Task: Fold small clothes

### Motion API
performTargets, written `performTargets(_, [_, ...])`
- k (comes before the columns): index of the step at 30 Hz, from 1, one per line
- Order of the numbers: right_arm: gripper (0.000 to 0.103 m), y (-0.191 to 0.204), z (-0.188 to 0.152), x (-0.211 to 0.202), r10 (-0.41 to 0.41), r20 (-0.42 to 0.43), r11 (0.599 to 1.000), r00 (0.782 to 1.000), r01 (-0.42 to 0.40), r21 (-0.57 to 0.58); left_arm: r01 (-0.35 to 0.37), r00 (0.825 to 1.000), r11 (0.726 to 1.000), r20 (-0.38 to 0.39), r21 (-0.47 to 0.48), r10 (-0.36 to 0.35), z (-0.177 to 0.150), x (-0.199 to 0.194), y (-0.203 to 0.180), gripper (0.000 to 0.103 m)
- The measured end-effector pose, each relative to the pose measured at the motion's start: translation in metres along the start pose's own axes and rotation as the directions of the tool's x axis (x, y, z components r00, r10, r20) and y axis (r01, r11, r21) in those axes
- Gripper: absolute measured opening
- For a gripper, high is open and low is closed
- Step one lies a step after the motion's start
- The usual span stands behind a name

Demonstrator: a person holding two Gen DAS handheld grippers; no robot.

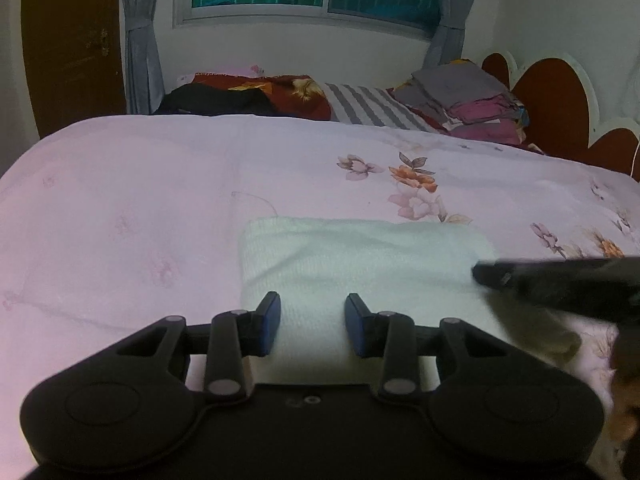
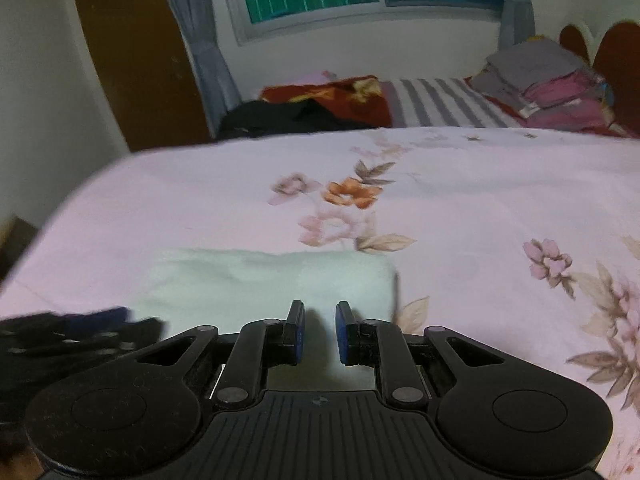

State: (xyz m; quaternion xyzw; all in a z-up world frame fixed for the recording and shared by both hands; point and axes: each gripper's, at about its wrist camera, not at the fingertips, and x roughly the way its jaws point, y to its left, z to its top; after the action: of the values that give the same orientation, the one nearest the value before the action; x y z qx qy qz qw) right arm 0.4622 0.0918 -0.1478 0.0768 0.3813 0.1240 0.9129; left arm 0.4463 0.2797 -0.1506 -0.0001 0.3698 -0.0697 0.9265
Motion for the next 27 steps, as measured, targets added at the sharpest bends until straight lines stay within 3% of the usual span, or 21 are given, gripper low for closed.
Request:
performTargets(2, [0.016, -0.003, -0.008, 0.016, -0.048, -0.041, 0.998, 0.998, 0.047, -0.04, 0.001, 1.0, 1.0, 0.007, 0.011, -0.001, -0.003, 0.0, 0.001, 0.036])
performTargets(6, [0.016, -0.001, -0.012, 0.021, -0.076, -0.042, 0.994, 0.996, 0.072, -0.078, -0.005, 1.0, 1.0, 0.0, 0.017, 0.005, 0.0, -0.005, -0.001, 0.036])
performTargets(9, [0.016, -0.007, -0.009, 0.021, -0.068, -0.061, 0.997, 0.996, 0.066, -0.044, -0.012, 1.0, 1.0, -0.016, 0.027, 0.012, 0.003, -0.007, -0.002, 0.042])
performTargets(11, [0.016, -0.006, -0.008, 0.009, -0.069, -0.049, 0.997, 0.996, 0.067, -0.032, -0.011, 1.0, 0.999, -0.027, 0.035, 0.012, 0.003, -0.009, -0.003, 0.049])
performTargets(16, [0.016, 0.007, -0.019, -0.036, -0.074, 0.048, 0.995, 0.996, 0.077, -0.062, -0.02, 0.999, 1.0, -0.041, 0.022, 0.021, -0.001, -0.018, -0.002, 0.052])
performTargets(27, [0.016, 0.015, -0.067, -0.1, -0.019, 0.046, 0.998, 0.999, 0.021, -0.056, -0.015, 0.999, 1.0, -0.048, 0.025, 0.016, -0.043, -0.072, -0.008, 0.054])
